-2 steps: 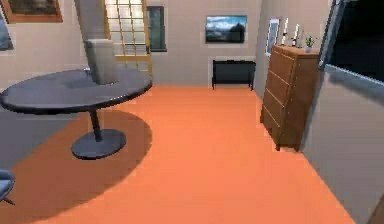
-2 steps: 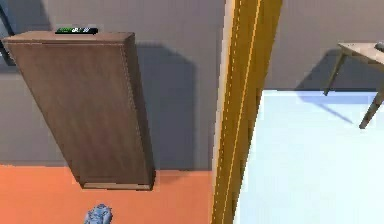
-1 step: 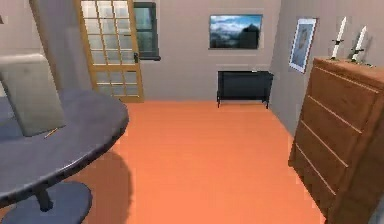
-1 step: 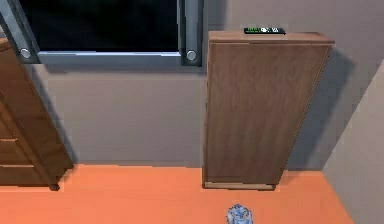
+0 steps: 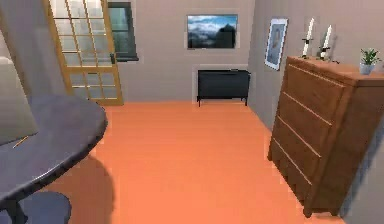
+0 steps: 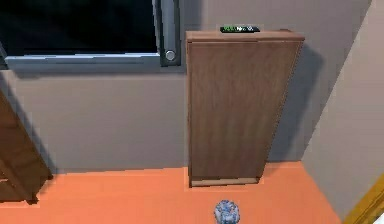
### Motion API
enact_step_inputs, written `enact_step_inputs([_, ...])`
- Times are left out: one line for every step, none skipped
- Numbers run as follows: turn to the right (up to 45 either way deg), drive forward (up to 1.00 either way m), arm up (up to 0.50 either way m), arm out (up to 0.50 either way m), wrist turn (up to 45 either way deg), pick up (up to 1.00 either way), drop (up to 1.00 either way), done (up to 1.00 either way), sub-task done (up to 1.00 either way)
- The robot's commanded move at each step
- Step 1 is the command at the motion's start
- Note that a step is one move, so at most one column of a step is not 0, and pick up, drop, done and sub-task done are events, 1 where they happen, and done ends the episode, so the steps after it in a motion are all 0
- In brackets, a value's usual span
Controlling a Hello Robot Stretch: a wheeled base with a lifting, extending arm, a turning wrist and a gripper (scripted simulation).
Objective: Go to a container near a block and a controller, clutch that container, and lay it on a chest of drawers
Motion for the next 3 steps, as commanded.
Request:
enact_step_inputs([0.0, 0.7, 0.0, 0.0, 0.0, 0.0, 0.0, 0.0, 0.0])
enact_step_inputs([-45.0, 0.0, 0.0, 0.0, 0.0, 0.0, 0.0, 0.0, 0.0])
enact_step_inputs([45.0, 0.0, 0.0, 0.0, 0.0, 0.0, 0.0, 0.0, 0.0])
